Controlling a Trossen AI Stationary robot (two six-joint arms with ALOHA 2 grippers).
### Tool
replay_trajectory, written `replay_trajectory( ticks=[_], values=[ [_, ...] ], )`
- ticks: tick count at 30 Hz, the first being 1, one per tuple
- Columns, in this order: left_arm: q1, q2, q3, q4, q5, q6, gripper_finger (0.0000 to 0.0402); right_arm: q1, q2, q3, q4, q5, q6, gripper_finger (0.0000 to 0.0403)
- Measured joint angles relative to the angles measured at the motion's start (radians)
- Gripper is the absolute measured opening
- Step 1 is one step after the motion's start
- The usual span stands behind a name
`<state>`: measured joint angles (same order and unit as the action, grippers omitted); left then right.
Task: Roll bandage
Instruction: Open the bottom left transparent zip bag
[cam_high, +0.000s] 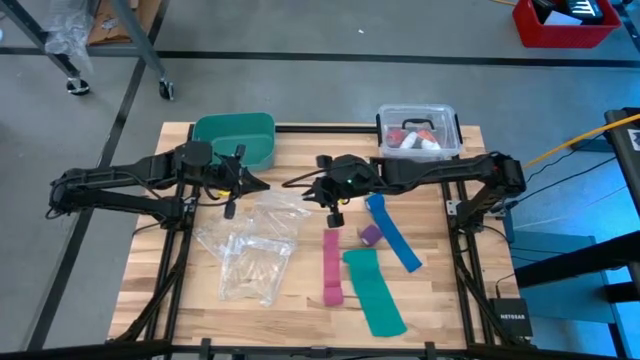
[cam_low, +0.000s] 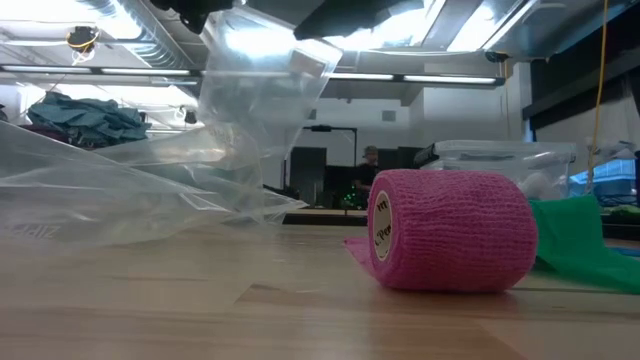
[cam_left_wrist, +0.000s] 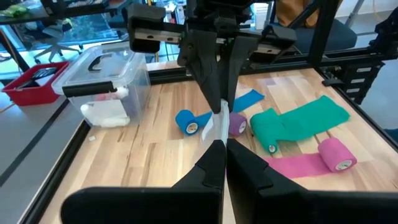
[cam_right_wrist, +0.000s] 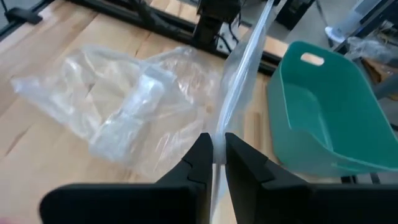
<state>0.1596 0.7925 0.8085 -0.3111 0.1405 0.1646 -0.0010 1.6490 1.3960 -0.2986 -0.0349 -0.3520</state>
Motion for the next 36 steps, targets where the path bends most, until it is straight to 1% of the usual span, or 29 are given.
replay_trajectory(
  ticks=[6, 12, 26, 32, 34, 36],
  values=[
    [0.000, 0.000, 0.000, -0.001, -0.001, 0.000, 0.0000, 0.000, -0.021, 0.000, -0.094, 0.000, -0.003, 0.0039],
    [0.000, 0.000, 0.000, -0.001, -0.001, 0.000, 0.0000, 0.000, -0.042, -0.001, -0.149, 0.000, -0.024, 0.0039],
    [0.000, -0.001, 0.000, -0.001, 0.000, 0.000, 0.0000, 0.000, -0.048, -0.001, -0.172, 0.000, -0.024, 0.0040],
    [0.000, -0.002, 0.002, 0.001, 0.000, 0.000, 0.0000, 0.000, -0.048, -0.002, -0.147, 0.046, -0.025, 0.0040],
    [0.000, -0.002, 0.002, 0.001, 0.000, 0.000, 0.0000, 0.000, -0.048, -0.002, -0.148, 0.050, -0.024, 0.0045],
    [0.000, -0.002, 0.002, 0.001, 0.000, 0.000, 0.0000, 0.000, -0.048, -0.002, -0.147, 0.050, -0.023, 0.0059]
  ],
)
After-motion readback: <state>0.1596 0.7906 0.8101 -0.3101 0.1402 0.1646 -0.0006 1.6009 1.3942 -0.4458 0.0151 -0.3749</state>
